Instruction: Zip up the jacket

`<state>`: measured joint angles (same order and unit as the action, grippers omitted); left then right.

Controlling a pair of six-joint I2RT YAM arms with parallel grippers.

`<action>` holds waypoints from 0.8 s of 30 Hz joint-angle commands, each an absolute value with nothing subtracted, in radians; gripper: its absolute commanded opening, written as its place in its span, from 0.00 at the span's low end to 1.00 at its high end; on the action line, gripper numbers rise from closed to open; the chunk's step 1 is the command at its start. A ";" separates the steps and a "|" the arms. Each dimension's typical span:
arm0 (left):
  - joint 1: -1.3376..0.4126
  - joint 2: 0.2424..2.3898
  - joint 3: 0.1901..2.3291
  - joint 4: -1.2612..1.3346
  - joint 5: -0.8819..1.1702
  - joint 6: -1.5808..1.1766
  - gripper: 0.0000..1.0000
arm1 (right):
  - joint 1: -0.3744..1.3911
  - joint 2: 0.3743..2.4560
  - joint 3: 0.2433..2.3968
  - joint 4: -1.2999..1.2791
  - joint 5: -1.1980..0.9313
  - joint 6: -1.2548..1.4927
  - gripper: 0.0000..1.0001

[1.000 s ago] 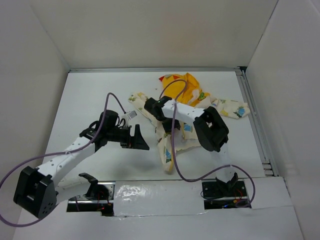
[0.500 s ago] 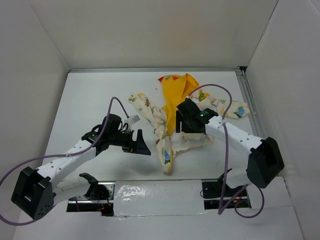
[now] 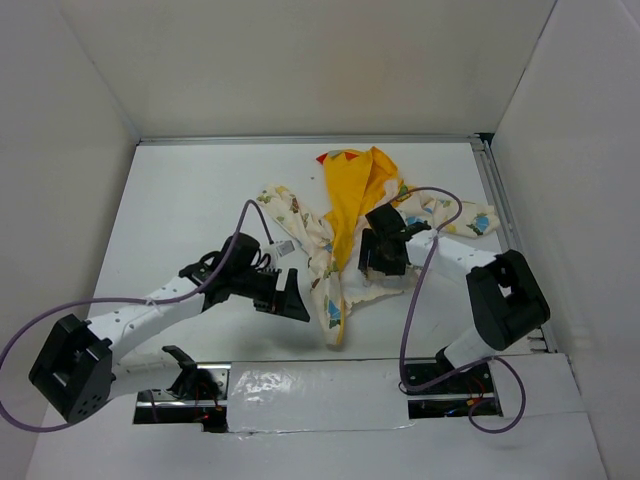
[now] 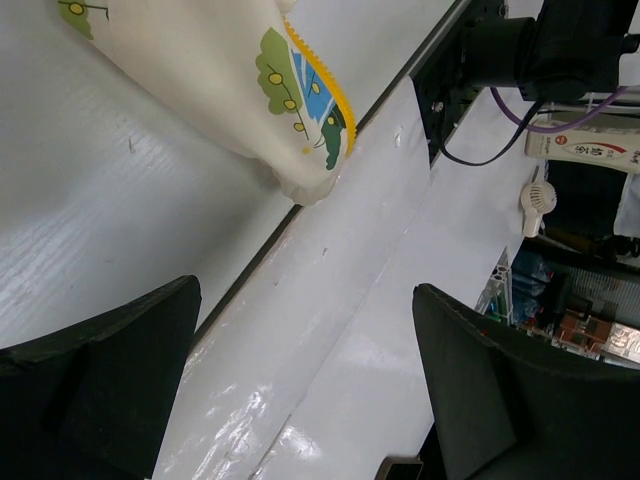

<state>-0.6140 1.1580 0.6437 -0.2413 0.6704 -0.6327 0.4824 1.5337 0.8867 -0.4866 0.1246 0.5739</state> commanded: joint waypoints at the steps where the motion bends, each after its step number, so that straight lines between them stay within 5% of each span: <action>1: -0.630 1.167 0.684 -0.210 0.661 -0.635 0.99 | 0.460 1.575 0.919 -0.396 0.071 0.554 0.73; 6: -0.649 1.192 0.701 -0.212 0.652 -0.637 0.99 | 0.445 1.606 0.904 -0.371 0.072 0.563 0.64; 10: -0.664 1.207 0.716 -0.212 0.647 -0.635 0.99 | 0.430 1.571 0.871 -0.342 0.064 0.575 0.40; 24: -0.721 1.273 0.784 -0.210 0.624 -0.638 0.99 | 0.422 1.506 0.844 -0.314 -0.037 0.537 0.44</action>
<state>-0.7082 1.2640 0.7288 -0.2321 0.6266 -0.6353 0.4274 1.5299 0.8433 -0.3645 0.0093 0.5510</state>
